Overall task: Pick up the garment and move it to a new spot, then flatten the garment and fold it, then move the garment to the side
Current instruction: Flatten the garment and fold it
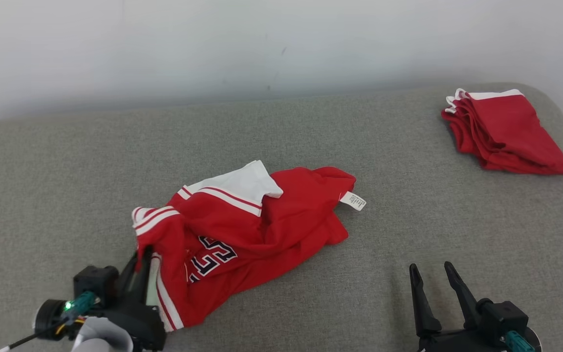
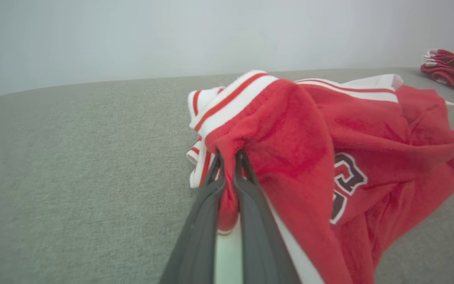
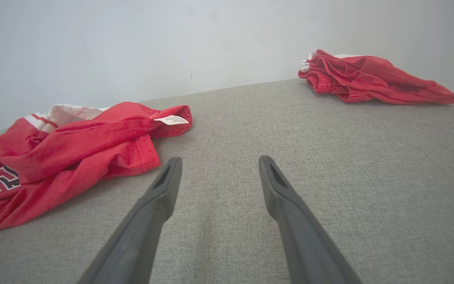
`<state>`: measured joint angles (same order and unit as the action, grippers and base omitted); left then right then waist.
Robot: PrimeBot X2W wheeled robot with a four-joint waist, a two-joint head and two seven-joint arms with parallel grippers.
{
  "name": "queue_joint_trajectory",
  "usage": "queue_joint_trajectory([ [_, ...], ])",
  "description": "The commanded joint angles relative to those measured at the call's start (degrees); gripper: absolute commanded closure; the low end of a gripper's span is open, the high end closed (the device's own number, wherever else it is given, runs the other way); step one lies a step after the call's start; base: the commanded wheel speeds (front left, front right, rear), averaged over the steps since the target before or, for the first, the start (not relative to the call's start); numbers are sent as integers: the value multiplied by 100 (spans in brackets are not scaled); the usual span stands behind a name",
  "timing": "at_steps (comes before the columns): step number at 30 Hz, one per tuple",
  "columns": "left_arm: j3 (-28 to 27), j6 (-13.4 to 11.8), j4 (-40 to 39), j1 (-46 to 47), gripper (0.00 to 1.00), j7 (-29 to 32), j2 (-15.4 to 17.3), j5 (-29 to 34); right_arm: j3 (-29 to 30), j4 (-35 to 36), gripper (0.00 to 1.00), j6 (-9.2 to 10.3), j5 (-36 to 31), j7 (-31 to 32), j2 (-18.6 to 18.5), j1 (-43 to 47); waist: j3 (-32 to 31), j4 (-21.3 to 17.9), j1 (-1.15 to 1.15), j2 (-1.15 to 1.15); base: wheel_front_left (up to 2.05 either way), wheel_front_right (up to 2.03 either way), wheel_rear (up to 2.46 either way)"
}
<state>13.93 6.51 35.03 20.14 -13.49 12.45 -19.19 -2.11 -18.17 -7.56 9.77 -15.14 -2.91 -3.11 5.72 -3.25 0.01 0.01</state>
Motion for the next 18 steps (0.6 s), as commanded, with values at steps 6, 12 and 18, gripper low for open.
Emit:
queue_joint_trajectory([
  [6,-304,-257,175,-116,100,-79,308,-48,40,6,0,13,-44,-5,8,105,-170,75,-1,-1,0,0,0],
  [12,-386,-304,457,-123,88,-28,365,-160,-50,-17,0,13,-11,-5,5,121,-263,201,-1,-1,0,0,0],
  [18,-478,-355,413,-212,0,-143,312,-209,-71,-52,0,13,-59,-4,7,103,-340,380,-1,-1,0,0,0],
])
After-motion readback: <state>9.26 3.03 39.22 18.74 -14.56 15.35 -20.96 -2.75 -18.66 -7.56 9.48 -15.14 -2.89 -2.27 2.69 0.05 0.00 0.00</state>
